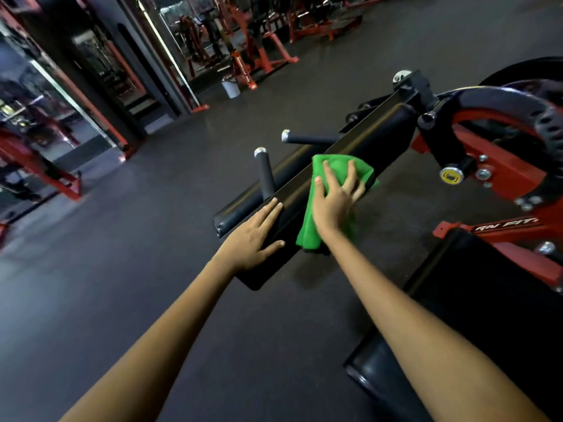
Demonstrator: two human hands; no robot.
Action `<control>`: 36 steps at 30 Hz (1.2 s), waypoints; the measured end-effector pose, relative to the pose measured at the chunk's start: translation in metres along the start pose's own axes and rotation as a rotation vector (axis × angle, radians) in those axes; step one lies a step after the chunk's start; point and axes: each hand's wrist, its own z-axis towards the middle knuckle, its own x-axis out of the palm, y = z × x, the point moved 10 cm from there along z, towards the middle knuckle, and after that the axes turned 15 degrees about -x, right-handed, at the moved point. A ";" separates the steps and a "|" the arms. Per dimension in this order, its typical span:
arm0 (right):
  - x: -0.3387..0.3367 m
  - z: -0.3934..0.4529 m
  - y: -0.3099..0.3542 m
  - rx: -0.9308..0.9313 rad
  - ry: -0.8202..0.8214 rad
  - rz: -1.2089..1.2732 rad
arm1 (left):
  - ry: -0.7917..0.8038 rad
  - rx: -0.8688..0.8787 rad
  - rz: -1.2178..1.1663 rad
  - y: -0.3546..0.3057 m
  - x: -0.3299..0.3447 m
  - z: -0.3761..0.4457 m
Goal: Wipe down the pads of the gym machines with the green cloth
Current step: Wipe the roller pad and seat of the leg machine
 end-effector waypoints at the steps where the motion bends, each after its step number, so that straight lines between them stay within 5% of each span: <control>1: 0.002 -0.019 0.016 -0.062 0.002 -0.002 | -0.012 0.003 0.033 0.003 0.001 -0.008; 4: 0.003 -0.047 0.033 -0.151 -0.017 0.002 | -0.067 0.015 0.117 0.007 0.003 -0.027; 8: 0.005 -0.067 0.044 0.029 -0.072 0.066 | -0.089 0.015 0.150 0.015 0.005 -0.053; 14: 0.015 -0.162 0.099 -0.192 -0.058 0.101 | -0.096 0.022 -0.069 0.041 0.007 -0.089; 29: 0.027 -0.201 0.073 0.029 -0.175 0.269 | -0.003 -0.100 0.098 0.047 0.018 -0.092; 33: 0.027 -0.176 0.045 0.348 -0.239 0.318 | -0.004 -0.129 0.109 0.048 0.016 -0.094; 36: 0.016 -0.190 0.070 0.213 -0.253 0.214 | 0.023 -0.179 0.134 0.052 0.015 -0.093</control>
